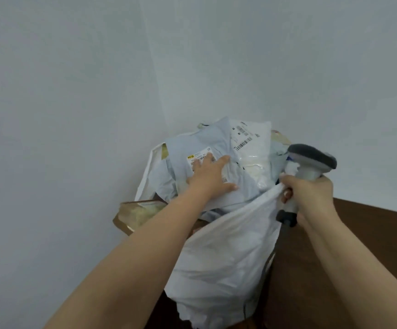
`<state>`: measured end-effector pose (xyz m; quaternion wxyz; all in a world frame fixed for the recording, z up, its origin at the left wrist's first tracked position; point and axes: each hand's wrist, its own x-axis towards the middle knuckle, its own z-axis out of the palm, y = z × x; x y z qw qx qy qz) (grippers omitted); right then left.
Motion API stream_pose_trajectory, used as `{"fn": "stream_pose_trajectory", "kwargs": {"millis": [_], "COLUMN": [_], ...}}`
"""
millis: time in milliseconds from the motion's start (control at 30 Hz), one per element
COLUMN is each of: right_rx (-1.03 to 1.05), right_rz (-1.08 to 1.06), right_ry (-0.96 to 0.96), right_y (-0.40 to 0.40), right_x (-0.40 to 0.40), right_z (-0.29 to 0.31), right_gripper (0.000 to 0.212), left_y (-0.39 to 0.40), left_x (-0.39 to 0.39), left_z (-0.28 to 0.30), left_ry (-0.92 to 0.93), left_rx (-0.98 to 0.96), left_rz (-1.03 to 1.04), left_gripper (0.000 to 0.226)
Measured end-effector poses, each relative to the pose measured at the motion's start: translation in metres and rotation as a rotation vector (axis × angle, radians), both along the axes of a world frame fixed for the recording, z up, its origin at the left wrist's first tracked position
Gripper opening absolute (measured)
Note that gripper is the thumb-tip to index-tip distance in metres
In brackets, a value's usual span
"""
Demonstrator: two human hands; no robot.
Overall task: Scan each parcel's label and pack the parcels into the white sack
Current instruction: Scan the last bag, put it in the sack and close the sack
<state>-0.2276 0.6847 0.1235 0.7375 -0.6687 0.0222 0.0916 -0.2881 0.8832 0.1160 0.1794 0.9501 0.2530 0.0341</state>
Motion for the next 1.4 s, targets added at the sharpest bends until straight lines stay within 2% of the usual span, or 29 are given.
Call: {"fn": "stream_pose_trajectory", "kwargs": {"millis": [100,233,300,367,467,533,600,667,767,867,967,1067,1133,1233,1333,1400], "right_rx": [0.101,0.122,0.127,0.137,0.165,0.189,0.191,0.185,0.176,0.167,0.166,0.147,0.133,0.108,0.085,0.079], "right_rz": [0.041,0.107,0.134,0.164,0.168,0.160,0.150,0.155,0.177,0.182,0.158,0.127,0.105,0.071,0.030,0.009], "right_ry": [-0.181,-0.261,-0.267,-0.275,-0.272,-0.255,-0.255,-0.259,-0.265,-0.261,-0.248,-0.238,-0.235,-0.243,-0.239,-0.237], "right_y": [0.002,0.006,0.009,0.014,0.018,0.020,0.021,0.024,0.032,0.041,0.049,0.056,0.060,0.064,0.064,0.064], "right_x": [0.008,0.014,0.017,0.019,0.024,0.028,0.033,0.035,0.036,0.033,0.026,0.016,0.008,-0.001,-0.008,-0.012], "right_z": [0.039,0.039,0.031,0.027,0.025,0.024,0.022,0.020,0.017,0.014,0.011,0.010,0.009,0.011,0.014,0.015], "right_gripper": [0.031,0.029,0.028,0.026,0.019,0.020,0.022,0.022,0.024,0.031,0.030,0.029,0.025,0.023,0.023,0.023], "left_y": [0.003,0.009,0.022,0.039,0.077,0.106,0.128,0.136,0.134,0.133,0.133,0.130,0.131,0.135,0.148,0.158], "left_x": [0.007,0.001,-0.013,-0.033,-0.070,-0.099,-0.126,-0.148,-0.167,-0.175,-0.175,-0.166,-0.158,-0.150,-0.151,-0.156], "left_z": [-0.004,0.008,0.018,0.027,0.027,0.013,-0.011,-0.033,-0.059,-0.064,-0.060,-0.061,-0.065,-0.059,-0.056,-0.050], "left_ry": [-0.028,-0.067,-0.240,-0.481,-0.714,-0.677,-0.534,-0.395,-0.224,-0.226,-0.196,-0.338,-0.395,-0.412,-0.386,-0.379], "left_rx": [0.030,-0.015,-0.171,-0.265,-0.221,-0.220,-0.294,-0.483,-0.804,-1.011,-1.123,-1.361,-1.447,-1.361,-1.070,-0.952], "left_rz": [0.030,-0.006,0.030,0.175,0.452,0.626,0.783,0.893,0.951,0.909,0.845,0.781,0.760,0.749,0.779,0.745], "left_gripper": [0.089,0.085,0.072,0.051,0.033,0.034,0.033,0.029,0.047,0.040,0.053,0.062,0.063,0.054,0.055,0.050]}}
